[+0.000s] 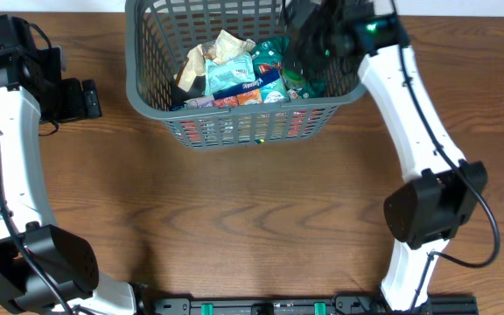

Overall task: Pack container
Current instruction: 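Withdraw the right gripper from the basket to the upper right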

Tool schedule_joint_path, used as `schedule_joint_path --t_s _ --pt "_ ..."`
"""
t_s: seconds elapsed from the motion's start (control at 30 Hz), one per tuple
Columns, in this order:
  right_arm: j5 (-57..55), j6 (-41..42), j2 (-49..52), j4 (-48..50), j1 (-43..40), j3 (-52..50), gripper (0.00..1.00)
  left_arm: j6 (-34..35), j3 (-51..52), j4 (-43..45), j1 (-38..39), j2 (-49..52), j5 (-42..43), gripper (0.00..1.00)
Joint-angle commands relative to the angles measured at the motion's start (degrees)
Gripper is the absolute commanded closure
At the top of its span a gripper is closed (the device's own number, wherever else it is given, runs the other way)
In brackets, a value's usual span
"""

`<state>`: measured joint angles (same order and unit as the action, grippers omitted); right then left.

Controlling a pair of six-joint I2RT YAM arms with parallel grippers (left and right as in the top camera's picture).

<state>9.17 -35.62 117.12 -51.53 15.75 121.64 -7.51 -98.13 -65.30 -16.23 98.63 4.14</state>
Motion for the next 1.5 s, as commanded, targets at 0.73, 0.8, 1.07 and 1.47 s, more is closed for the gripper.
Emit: schedule_joint_path --t_s 0.73,0.8,1.07,1.47 --pt "-28.1 44.0 -11.1 4.6 -17.9 11.0 0.01 -4.1 -3.0 13.0 0.1 -1.1 0.2 0.01" --pt "-27.8 49.1 -11.1 0.4 -20.7 11.0 0.01 -7.8 -3.0 13.0 0.9 -2.0 0.1 0.01" --pt "-26.2 52.3 -12.0 -13.2 -26.5 11.0 0.01 -10.4 -2.8 10.8 5.7 -8.8 -0.7 0.01" --pt "-24.2 52.9 -19.6 -26.3 -26.9 9.2 0.01 -10.2 10.5 11.4 8.6 -25.8 -0.7 0.01"
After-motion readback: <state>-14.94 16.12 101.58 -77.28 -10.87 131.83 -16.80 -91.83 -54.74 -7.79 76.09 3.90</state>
